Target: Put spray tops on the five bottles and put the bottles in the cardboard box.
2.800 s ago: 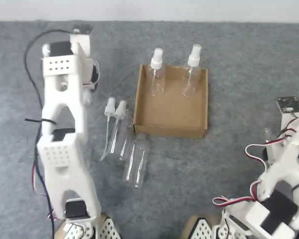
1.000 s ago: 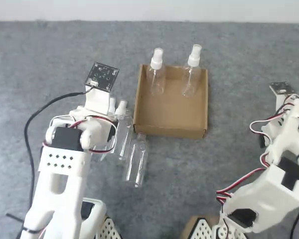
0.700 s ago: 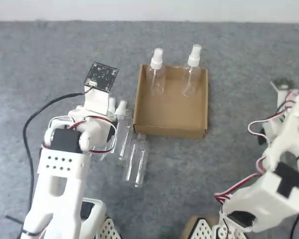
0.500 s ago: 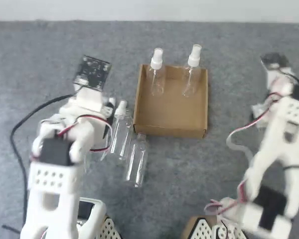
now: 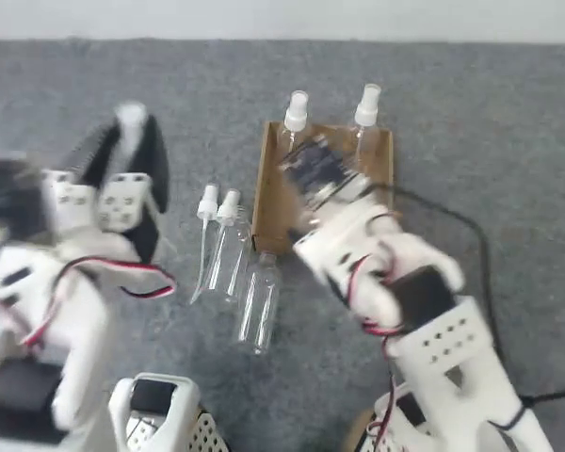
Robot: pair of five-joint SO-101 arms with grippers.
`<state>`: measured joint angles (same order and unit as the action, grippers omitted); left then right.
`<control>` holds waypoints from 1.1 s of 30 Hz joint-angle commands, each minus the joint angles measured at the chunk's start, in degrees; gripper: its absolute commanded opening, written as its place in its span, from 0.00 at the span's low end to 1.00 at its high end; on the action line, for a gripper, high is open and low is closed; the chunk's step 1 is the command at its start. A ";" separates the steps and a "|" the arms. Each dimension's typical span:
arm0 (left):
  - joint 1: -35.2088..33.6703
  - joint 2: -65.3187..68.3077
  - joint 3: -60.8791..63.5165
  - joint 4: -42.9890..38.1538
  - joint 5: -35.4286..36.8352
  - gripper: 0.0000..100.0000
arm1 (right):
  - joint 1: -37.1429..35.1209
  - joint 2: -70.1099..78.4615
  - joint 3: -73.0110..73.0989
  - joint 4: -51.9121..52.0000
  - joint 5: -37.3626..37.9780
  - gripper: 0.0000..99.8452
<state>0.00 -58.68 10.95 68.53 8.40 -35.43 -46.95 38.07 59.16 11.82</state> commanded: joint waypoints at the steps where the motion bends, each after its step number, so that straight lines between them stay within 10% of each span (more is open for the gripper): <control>1: -2.20 -0.18 -3.30 -3.96 5.27 0.01 | -5.49 -2.33 5.19 -11.21 -1.49 0.01; 33: 8.97 -0.18 14.46 -14.86 13.01 0.01 | -14.02 -17.98 24.97 -25.10 -1.67 0.01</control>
<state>6.95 -58.33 24.31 55.25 20.53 -49.23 -63.03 63.56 33.76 10.68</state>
